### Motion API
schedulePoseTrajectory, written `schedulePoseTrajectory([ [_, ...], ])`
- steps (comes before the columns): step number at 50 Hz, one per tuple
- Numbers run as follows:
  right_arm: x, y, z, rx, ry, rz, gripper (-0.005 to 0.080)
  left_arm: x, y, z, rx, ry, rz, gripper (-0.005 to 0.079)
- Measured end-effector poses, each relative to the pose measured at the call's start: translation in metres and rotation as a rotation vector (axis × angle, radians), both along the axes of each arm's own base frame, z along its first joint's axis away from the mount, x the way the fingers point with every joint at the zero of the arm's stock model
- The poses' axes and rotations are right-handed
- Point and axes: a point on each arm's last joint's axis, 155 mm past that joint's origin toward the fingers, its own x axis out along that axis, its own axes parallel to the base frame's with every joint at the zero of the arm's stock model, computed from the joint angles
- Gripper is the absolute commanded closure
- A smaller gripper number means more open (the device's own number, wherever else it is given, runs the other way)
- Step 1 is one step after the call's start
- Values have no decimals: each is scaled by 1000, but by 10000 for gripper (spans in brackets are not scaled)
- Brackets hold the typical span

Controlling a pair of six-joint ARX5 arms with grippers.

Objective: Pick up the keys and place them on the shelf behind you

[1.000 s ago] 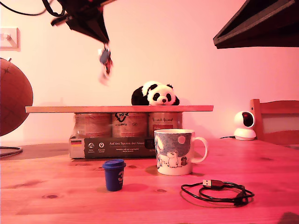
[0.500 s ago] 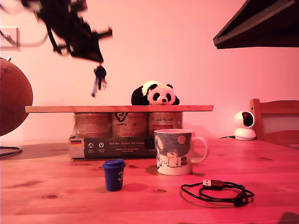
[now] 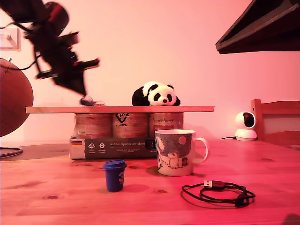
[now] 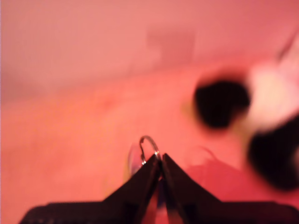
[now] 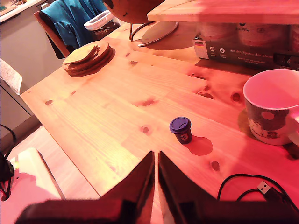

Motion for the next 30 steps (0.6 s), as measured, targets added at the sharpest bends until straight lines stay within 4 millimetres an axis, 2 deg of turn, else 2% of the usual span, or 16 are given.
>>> schedulePoseTrajectory([
  [6, 0, 0, 0, 0, 0, 0, 764, -1, 4, -2, 1, 9, 6, 760],
  [10, 0, 0, 0, 0, 0, 0, 764, -2, 0, -1, -8, 10, -8, 709],
  [17, 0, 0, 0, 0, 0, 0, 764, -6, -8, -4, -12, 24, -28, 567],
  [24, 0, 0, 0, 0, 0, 0, 764, -11, -15, -6, -26, 44, -52, 370],
  [30, 0, 0, 0, 0, 0, 0, 764, -19, -23, -10, -55, 79, -88, 396],
])
